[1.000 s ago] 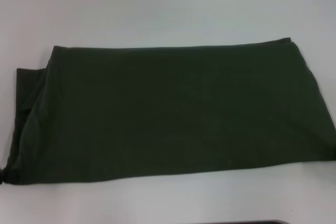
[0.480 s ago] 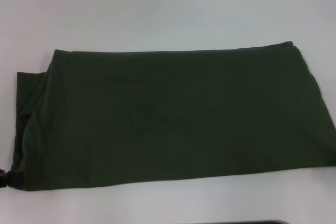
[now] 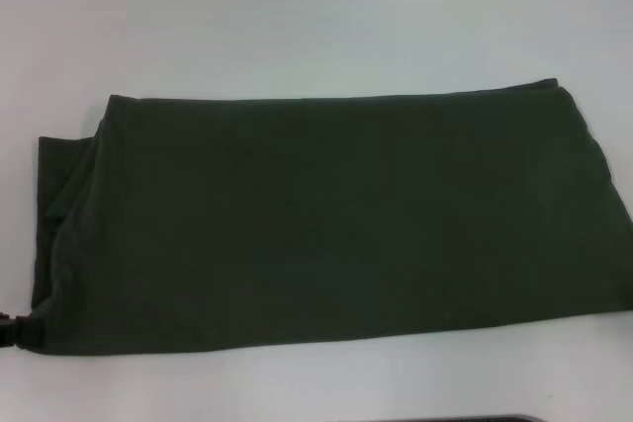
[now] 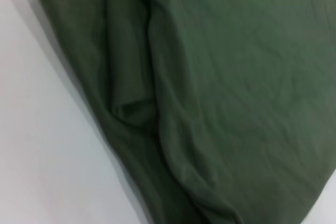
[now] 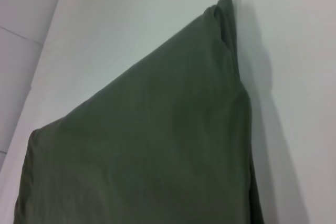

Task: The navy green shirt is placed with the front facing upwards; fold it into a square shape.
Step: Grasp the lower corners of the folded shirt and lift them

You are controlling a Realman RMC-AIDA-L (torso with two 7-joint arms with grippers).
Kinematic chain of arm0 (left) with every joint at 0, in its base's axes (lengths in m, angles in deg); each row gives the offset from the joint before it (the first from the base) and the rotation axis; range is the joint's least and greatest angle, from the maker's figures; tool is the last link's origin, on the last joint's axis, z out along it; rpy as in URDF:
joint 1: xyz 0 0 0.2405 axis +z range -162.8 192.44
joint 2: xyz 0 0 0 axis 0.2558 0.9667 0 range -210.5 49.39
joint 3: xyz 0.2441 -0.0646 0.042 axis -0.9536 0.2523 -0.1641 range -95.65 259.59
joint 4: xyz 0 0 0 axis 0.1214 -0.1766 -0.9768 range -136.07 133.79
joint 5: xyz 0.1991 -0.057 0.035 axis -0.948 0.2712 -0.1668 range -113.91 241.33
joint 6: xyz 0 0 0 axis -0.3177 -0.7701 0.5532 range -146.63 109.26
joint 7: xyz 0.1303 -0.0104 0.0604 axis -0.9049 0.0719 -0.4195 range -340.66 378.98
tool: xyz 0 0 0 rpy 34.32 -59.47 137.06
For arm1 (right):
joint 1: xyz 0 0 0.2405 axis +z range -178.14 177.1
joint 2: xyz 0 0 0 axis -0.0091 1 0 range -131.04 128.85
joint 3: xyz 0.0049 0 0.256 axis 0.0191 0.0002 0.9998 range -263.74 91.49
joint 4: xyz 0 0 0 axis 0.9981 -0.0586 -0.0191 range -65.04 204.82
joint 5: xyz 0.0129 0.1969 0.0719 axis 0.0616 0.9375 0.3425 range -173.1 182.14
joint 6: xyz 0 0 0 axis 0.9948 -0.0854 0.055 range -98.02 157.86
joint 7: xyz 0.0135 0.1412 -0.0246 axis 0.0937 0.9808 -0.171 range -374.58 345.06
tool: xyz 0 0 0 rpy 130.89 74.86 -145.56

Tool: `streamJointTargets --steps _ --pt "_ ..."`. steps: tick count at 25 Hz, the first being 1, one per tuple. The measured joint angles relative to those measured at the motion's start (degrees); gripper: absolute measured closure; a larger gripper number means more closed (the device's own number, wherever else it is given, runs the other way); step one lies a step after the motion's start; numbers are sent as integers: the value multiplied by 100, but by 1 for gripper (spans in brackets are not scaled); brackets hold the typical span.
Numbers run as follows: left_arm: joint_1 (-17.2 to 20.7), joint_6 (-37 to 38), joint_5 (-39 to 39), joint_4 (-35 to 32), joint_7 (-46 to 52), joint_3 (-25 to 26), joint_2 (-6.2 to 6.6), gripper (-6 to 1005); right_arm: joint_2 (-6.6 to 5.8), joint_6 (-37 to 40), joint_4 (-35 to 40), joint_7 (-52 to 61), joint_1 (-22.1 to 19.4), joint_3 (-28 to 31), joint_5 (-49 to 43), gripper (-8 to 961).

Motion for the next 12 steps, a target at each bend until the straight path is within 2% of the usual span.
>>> streamJointTargets --steps 12 --pt "-35 -133 -1 -27 62 181 1 981 -92 59 9 68 99 123 10 933"
